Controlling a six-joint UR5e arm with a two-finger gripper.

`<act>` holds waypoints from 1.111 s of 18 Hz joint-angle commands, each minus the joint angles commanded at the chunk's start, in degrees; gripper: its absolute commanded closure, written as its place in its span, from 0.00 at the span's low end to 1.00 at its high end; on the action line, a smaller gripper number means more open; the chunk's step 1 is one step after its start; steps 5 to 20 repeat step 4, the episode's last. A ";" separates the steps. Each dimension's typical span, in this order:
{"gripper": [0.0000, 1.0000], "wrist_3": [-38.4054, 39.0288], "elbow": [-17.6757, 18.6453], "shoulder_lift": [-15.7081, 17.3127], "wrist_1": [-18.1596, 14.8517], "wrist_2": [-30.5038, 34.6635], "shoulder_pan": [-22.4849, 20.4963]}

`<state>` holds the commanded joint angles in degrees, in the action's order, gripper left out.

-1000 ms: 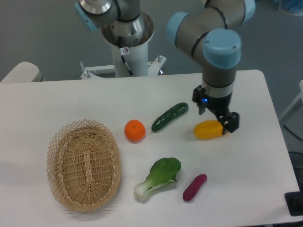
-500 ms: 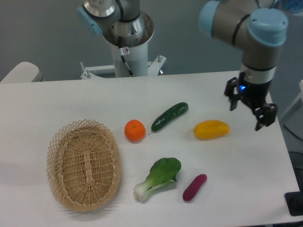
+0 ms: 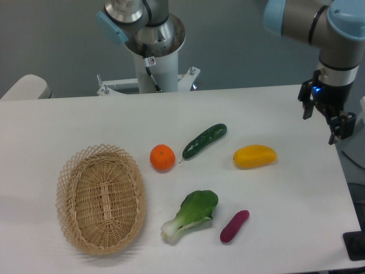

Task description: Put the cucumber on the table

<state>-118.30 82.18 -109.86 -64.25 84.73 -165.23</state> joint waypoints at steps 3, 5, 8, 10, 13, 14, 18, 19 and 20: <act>0.00 0.61 0.00 0.00 0.00 0.00 0.35; 0.00 0.79 0.09 0.00 0.00 -0.09 0.44; 0.00 0.79 0.09 0.00 0.00 -0.09 0.44; 0.00 0.79 0.09 0.00 0.00 -0.09 0.44; 0.00 0.79 0.09 0.00 0.00 -0.09 0.44; 0.00 0.79 0.09 0.00 0.00 -0.09 0.44; 0.00 0.79 0.09 0.00 0.00 -0.09 0.44; 0.00 0.79 0.09 0.00 0.00 -0.09 0.44; 0.00 0.79 0.09 0.00 0.00 -0.09 0.44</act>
